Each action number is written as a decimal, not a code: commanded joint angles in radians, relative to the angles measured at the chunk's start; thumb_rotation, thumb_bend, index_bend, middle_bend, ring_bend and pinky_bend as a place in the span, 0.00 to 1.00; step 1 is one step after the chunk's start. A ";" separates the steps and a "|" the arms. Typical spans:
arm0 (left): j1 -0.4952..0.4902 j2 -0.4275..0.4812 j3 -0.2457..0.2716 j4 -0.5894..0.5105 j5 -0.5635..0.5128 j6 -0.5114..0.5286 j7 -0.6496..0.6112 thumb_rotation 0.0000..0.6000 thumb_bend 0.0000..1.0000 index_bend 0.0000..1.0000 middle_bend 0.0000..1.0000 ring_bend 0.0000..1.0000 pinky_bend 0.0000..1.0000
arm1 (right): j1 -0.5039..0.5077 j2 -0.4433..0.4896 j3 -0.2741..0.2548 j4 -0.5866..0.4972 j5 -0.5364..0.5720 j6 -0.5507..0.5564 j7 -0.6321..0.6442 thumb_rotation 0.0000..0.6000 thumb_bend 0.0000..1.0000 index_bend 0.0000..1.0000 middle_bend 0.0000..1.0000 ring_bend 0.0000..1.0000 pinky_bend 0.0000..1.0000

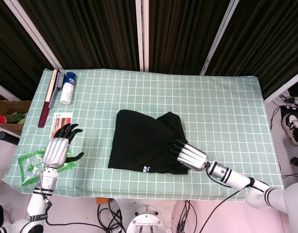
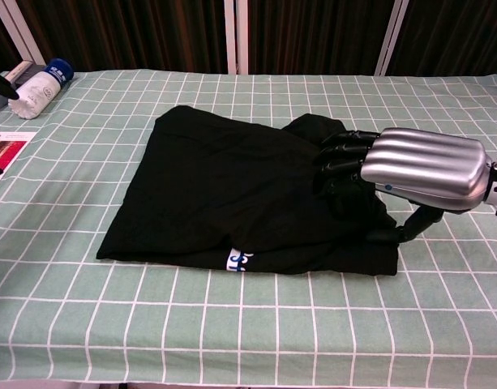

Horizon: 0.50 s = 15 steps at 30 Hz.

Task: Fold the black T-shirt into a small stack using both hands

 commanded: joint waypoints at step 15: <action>0.005 0.001 -0.005 0.011 0.004 -0.006 -0.014 1.00 0.14 0.24 0.12 0.08 0.17 | -0.002 -0.008 0.029 -0.005 0.001 0.054 0.009 1.00 0.52 0.59 0.30 0.16 0.16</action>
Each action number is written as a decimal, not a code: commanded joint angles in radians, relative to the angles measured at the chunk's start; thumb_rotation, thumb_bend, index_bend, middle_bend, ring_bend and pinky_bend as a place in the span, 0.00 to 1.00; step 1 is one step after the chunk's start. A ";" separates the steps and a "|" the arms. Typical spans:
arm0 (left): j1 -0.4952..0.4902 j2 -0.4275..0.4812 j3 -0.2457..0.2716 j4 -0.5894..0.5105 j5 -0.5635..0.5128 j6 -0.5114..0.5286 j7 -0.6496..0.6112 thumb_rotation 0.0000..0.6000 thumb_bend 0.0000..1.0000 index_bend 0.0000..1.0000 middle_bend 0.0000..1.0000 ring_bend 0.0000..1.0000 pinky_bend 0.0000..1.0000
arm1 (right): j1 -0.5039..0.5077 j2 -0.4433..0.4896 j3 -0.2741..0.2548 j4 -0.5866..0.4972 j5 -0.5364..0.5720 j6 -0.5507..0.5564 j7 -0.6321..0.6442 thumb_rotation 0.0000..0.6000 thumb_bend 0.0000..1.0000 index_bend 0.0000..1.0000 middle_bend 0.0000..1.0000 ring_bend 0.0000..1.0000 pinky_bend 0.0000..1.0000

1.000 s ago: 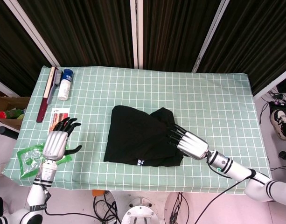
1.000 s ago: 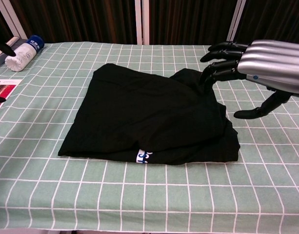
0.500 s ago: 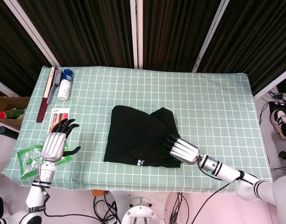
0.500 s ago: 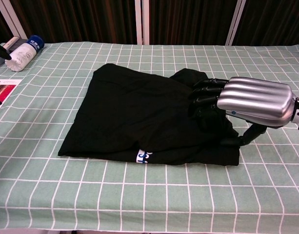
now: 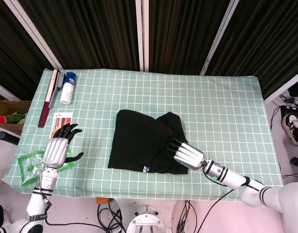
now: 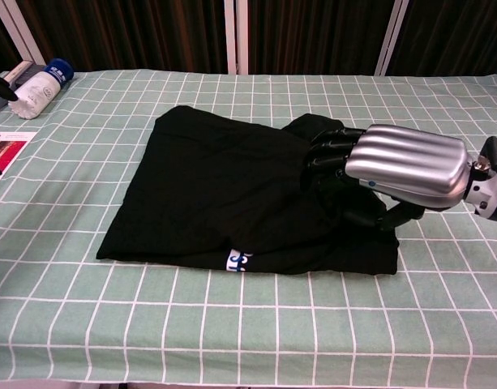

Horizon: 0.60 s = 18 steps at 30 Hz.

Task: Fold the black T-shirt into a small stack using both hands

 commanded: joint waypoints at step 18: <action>-0.012 0.002 -0.006 -0.019 -0.016 -0.032 0.027 1.00 0.14 0.24 0.12 0.08 0.17 | -0.013 0.166 -0.051 -0.190 -0.035 -0.020 0.008 1.00 0.51 0.57 0.30 0.15 0.15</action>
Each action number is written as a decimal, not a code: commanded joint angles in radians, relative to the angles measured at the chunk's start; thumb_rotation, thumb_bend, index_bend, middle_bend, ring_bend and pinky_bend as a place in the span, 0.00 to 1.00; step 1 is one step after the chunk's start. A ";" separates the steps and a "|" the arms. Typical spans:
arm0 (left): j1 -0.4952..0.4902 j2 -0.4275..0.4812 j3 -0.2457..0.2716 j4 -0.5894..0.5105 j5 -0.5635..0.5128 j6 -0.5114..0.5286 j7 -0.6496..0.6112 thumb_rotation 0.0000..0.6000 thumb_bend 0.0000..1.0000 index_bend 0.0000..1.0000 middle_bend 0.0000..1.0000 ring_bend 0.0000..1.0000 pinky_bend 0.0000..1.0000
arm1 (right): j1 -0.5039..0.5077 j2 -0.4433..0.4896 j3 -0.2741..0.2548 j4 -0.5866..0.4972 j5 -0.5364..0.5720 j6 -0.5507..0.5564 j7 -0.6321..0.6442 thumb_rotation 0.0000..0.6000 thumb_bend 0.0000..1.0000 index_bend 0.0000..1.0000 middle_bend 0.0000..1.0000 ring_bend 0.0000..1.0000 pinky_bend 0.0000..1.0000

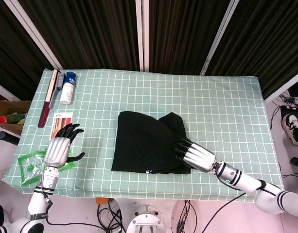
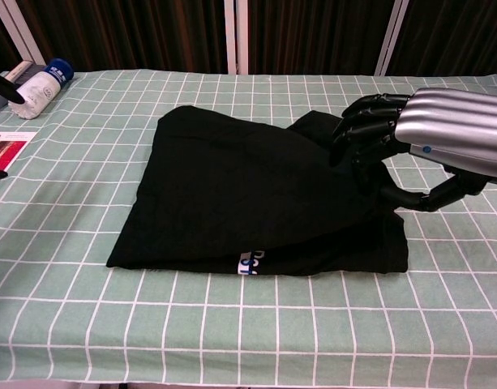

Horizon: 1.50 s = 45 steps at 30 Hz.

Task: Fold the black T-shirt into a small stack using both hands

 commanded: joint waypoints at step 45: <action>0.001 0.019 -0.004 0.000 -0.018 -0.030 -0.074 1.00 0.14 0.24 0.12 0.08 0.17 | 0.006 -0.375 0.000 0.749 0.010 0.016 0.229 1.00 0.21 0.31 0.24 0.07 0.04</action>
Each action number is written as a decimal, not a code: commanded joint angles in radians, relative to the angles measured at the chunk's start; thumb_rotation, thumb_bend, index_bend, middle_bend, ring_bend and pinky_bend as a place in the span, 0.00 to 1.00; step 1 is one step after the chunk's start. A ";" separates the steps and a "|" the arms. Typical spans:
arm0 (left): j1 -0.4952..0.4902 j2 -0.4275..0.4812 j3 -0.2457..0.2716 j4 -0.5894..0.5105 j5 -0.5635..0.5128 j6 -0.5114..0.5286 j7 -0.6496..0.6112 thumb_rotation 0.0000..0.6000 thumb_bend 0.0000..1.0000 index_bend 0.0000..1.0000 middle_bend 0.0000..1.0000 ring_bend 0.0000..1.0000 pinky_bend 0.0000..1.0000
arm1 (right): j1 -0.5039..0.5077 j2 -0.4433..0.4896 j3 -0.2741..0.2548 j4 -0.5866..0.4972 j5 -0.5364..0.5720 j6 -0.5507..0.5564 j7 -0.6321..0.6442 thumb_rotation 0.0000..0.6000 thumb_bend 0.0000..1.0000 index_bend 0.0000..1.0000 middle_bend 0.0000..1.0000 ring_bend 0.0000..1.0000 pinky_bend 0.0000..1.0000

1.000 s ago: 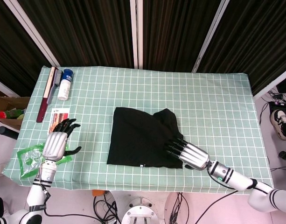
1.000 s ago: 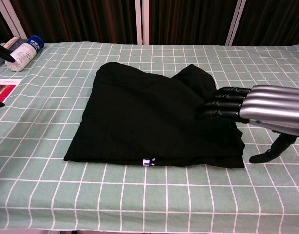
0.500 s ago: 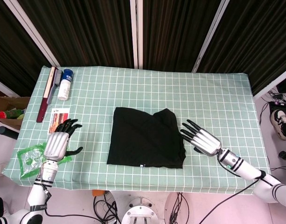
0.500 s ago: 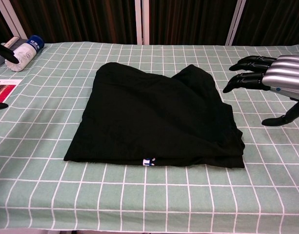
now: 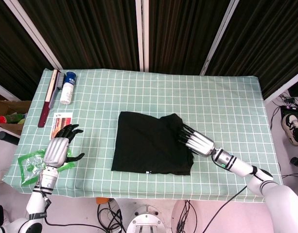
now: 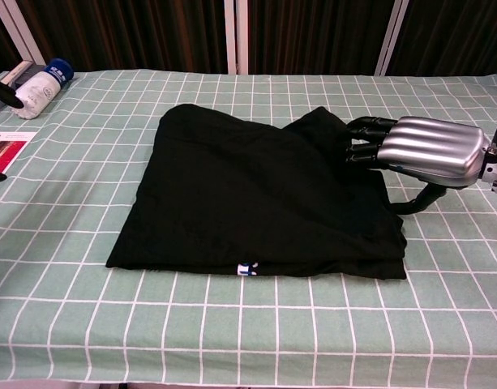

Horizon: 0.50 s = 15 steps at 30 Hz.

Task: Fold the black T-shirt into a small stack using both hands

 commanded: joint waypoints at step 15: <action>0.005 0.018 -0.001 -0.001 0.017 0.010 -0.035 1.00 0.12 0.24 0.12 0.08 0.17 | -0.054 -0.110 0.005 0.266 0.036 0.204 0.063 1.00 0.60 0.62 0.38 0.20 0.09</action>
